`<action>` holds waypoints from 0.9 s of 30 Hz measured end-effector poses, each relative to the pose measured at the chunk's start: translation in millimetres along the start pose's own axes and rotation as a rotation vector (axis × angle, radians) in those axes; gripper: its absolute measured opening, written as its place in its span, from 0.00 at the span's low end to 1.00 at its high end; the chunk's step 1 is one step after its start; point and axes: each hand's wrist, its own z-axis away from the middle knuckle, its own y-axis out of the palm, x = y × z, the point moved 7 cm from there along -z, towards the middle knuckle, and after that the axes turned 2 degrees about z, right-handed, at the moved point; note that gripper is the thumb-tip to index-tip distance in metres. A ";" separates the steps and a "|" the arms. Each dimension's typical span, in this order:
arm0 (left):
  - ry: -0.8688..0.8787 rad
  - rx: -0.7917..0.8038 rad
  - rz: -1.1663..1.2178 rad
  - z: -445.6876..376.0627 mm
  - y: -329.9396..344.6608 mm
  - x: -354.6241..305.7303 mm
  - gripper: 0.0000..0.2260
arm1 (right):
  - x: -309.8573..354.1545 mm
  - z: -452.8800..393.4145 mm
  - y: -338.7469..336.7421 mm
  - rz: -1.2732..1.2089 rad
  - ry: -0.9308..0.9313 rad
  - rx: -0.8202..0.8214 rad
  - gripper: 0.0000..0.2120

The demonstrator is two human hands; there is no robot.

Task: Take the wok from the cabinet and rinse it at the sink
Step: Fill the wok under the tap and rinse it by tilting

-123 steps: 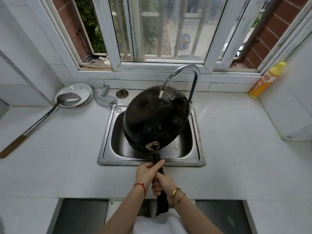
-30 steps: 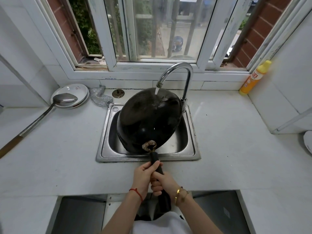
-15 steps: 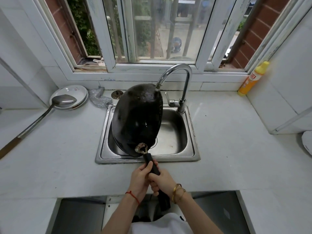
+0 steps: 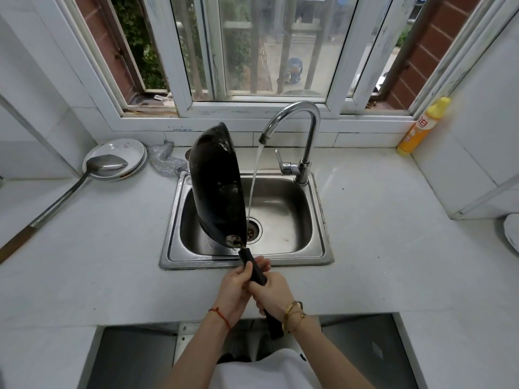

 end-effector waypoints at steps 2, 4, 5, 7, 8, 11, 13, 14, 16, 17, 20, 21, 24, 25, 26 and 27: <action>-0.017 0.019 0.011 -0.7 3.6 -0.1 0.16 | 1.7 0.0 -2.7 0.034 -0.031 -0.056 0.10; -0.037 0.041 0.028 -1.8 6.7 0.9 0.16 | 1.9 0.3 -4.8 0.061 -0.056 -0.106 0.11; -0.047 0.051 0.034 -2.3 7.9 1.5 0.16 | 1.7 0.7 -5.9 0.072 -0.066 -0.133 0.11; -0.074 0.078 0.032 -3.0 11.6 2.4 0.17 | 0.7 1.5 -8.3 0.086 -0.084 -0.191 0.11; -0.093 0.090 0.024 -3.5 14.0 2.8 0.18 | 0.0 1.8 -9.7 0.091 -0.091 -0.216 0.11; -0.136 0.119 -0.020 -4.7 20.5 4.6 0.18 | -2.9 2.2 -13.8 0.095 -0.094 -0.276 0.11; -0.159 0.135 -0.053 -6.1 23.6 7.6 0.18 | -4.9 3.0 -16.6 0.117 -0.098 -0.314 0.09; -0.166 0.145 -0.080 -7.2 24.6 9.6 0.18 | -6.0 3.6 -18.0 0.131 -0.099 -0.333 0.07; -0.178 0.160 -0.133 -9.1 25.3 14.0 0.18 | -8.7 5.8 -20.4 0.167 -0.093 -0.366 0.07; -0.186 0.160 -0.147 -9.7 24.8 16.2 0.17 | -11.3 5.9 -21.8 0.184 -0.086 -0.385 0.08; -0.185 0.159 -0.195 -9.3 23.6 19.0 0.15 | -15.8 8.1 -25.8 0.218 -0.062 -0.429 0.07; -0.176 0.153 -0.218 -9.2 22.4 18.8 0.14 | -16.7 8.6 -25.7 0.221 -0.060 -0.436 0.07; -0.160 0.116 -0.254 -10.4 17.8 17.6 0.12 | -19.4 10.7 -22.4 0.222 -0.063 -0.447 0.06; -0.159 0.105 -0.264 -11.0 16.1 17.2 0.12 | -19.7 11.4 -21.6 0.225 -0.066 -0.453 0.06; -0.159 0.096 -0.276 -11.5 14.3 17.3 0.12 | -19.5 12.5 -21.1 0.234 -0.062 -0.457 0.06; -0.160 0.089 -0.287 -11.6 12.6 17.9 0.12 | -20.6 11.9 -20.7 0.242 -0.059 -0.458 0.06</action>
